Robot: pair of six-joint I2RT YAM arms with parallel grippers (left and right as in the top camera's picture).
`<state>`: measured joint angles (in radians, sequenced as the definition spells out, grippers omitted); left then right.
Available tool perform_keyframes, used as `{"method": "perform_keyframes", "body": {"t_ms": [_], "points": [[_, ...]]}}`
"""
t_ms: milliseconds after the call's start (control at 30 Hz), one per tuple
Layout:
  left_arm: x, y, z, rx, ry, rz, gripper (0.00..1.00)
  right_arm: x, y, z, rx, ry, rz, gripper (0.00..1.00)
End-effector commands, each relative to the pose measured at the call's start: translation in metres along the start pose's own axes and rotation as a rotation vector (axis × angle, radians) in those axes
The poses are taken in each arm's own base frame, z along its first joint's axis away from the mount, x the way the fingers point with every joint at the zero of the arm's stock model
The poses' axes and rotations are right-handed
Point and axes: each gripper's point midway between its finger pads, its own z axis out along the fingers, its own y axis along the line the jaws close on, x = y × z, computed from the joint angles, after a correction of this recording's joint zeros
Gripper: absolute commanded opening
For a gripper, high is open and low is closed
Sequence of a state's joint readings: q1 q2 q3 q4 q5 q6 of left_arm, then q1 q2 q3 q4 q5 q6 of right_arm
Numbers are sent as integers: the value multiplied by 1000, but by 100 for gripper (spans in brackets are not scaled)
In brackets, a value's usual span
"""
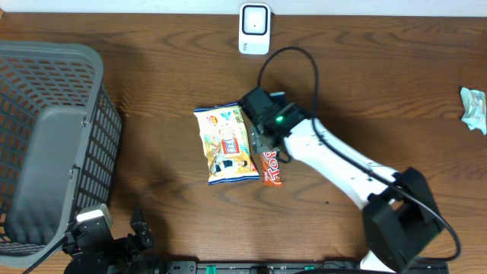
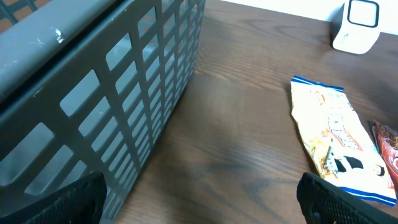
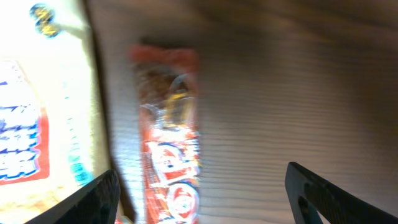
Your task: Scan the item barcode
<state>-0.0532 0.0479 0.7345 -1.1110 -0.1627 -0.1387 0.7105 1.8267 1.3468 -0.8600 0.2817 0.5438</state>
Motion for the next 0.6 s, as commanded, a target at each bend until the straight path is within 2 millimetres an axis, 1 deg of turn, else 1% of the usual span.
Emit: {"method": "perform_keyframes", "body": {"t_ms": [0,100,133,167,200,233,300,367,400,500,567], "points": [[-2,1,-1,-4,-10,-13,98,15,22,22,24,18,-87,79],[-2,1,-1,-4,-10,-13,98,23,25,41,59,45,-112,78],[-2,1,-1,-4,-10,-13,98,28,25,49,72,65,-120,76],[-2,1,-1,-4,-10,-13,98,31,24,52,77,74,-123,74],[-2,1,-1,-4,-10,-13,98,38,22,59,95,103,-133,67],[-2,1,-1,-4,-10,-13,98,43,20,63,109,127,-136,64],[-2,1,-1,-4,-10,-13,98,56,14,70,143,177,-116,61],[-2,1,-1,-4,-10,-13,98,61,15,74,135,205,-133,60],[-2,1,-1,-4,-10,-13,98,65,18,74,106,228,-170,58],[-2,1,-1,-4,-10,-13,98,83,25,70,40,317,-226,45],[-2,1,-1,-4,-10,-13,98,90,23,69,42,350,-231,38]]}}
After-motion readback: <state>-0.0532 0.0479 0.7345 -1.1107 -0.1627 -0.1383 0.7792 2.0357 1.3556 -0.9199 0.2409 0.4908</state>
